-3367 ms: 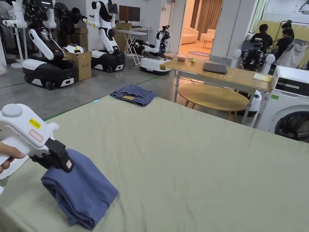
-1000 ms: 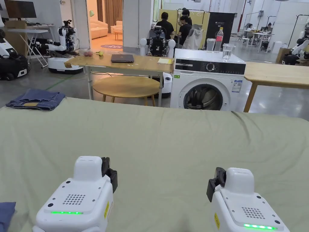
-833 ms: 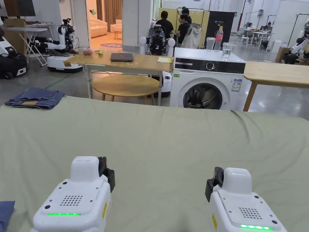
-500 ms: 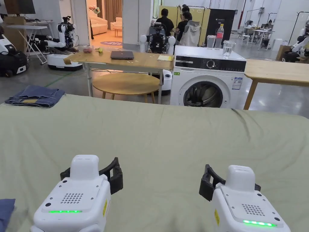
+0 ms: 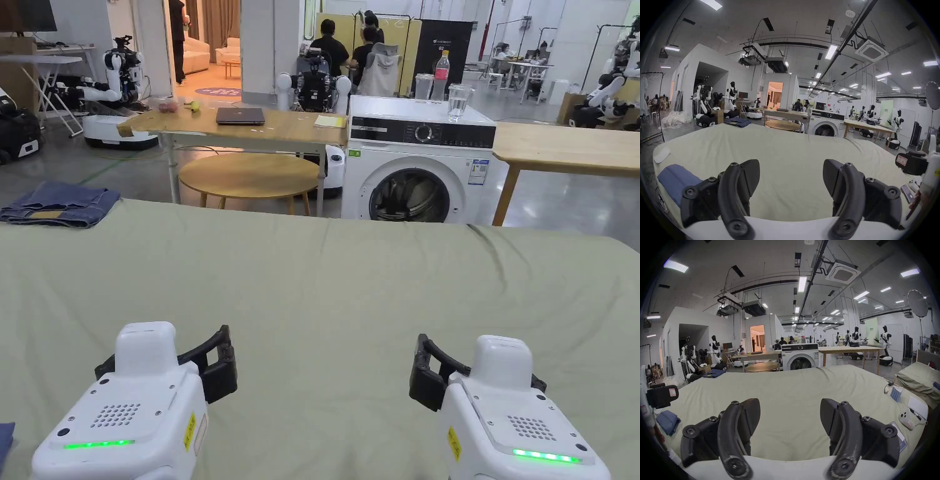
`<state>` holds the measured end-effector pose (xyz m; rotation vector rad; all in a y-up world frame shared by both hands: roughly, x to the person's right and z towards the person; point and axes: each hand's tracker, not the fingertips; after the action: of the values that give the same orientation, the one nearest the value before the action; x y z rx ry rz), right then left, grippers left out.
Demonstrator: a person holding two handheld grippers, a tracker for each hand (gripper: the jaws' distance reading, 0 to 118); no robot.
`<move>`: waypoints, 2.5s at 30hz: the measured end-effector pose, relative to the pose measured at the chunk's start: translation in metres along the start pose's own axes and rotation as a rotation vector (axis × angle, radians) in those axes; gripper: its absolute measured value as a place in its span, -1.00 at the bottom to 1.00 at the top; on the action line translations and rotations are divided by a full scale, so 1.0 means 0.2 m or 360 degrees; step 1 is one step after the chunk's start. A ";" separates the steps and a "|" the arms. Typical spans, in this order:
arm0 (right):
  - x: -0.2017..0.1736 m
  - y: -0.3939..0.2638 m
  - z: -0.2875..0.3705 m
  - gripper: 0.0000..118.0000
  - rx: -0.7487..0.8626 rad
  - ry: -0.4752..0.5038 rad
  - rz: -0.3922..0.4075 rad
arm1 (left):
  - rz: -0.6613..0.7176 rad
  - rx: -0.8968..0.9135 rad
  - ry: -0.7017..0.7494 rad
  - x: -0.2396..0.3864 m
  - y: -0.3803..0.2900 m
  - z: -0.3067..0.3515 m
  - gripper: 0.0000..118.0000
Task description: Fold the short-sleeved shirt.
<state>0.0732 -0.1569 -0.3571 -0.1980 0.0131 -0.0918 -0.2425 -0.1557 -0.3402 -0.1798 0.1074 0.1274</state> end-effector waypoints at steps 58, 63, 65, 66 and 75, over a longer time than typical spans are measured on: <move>-0.03 0.12 -0.13 0.33 -0.0129 -0.0256 -0.0040 | -0.0256 0.0136 0.0023 -0.05 0.05 -0.08 0.39; 0.00 0.10 -0.12 0.33 -0.0140 -0.0272 -0.0038 | -0.0248 0.0128 0.0018 -0.06 0.06 -0.09 0.39; 0.00 0.09 -0.12 0.33 -0.0150 -0.0279 -0.0027 | -0.0234 0.0121 0.0001 -0.06 0.05 -0.09 0.39; 0.01 0.09 -0.12 0.33 -0.0161 -0.0280 -0.0015 | -0.0234 0.0116 -0.0009 -0.06 0.05 -0.09 0.39; 0.04 0.07 -0.15 0.33 -0.0223 -0.0284 -0.0036 | -0.0253 0.0090 -0.0009 -0.07 0.02 -0.10 0.39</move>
<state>0.0813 -0.1498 -0.3887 -0.3459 -0.1609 -0.0958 -0.2597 -0.1564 -0.3589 -0.1308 0.0907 -0.0334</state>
